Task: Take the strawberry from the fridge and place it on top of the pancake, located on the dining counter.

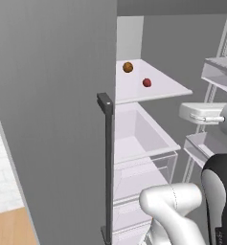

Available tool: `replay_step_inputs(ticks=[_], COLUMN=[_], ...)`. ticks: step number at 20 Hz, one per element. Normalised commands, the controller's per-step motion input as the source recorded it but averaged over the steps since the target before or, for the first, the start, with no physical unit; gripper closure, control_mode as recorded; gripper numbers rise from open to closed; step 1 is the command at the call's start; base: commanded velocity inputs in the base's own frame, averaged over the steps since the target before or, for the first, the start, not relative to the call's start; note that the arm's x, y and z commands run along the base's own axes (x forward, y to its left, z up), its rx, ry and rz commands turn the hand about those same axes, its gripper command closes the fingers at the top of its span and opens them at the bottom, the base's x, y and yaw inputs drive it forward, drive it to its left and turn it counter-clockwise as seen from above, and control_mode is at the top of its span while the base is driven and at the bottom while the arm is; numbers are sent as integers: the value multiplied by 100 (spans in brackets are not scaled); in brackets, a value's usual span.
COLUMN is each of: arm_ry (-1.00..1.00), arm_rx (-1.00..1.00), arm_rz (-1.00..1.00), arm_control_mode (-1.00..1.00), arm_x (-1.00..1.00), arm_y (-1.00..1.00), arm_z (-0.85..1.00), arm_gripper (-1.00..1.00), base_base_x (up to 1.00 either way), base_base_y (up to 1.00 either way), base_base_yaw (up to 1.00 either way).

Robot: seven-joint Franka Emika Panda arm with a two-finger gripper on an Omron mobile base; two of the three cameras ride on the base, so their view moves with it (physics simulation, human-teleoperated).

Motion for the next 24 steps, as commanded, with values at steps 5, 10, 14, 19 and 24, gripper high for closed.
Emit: replay_step_inputs(ticks=[5,10,14,19,24], arm_ry=[23,41,21,0,6], arm_rx=[0,1,-8,-2,0], arm_rz=[4,6,0,0,0], arm_control_mode=[-100,-100,-100,-100,-100], arm_x=[27,19,32,52,69], arm_y=[0,-4,1,-5,-8], arm_z=[52,24,-20,-45,-28], arm_gripper=[-100,-100,-100,-100,-100], base_base_x=[0,0,0,0,0], base_base_y=[0,0,0,0,0], base_base_yaw=[0,0,0,0,0])
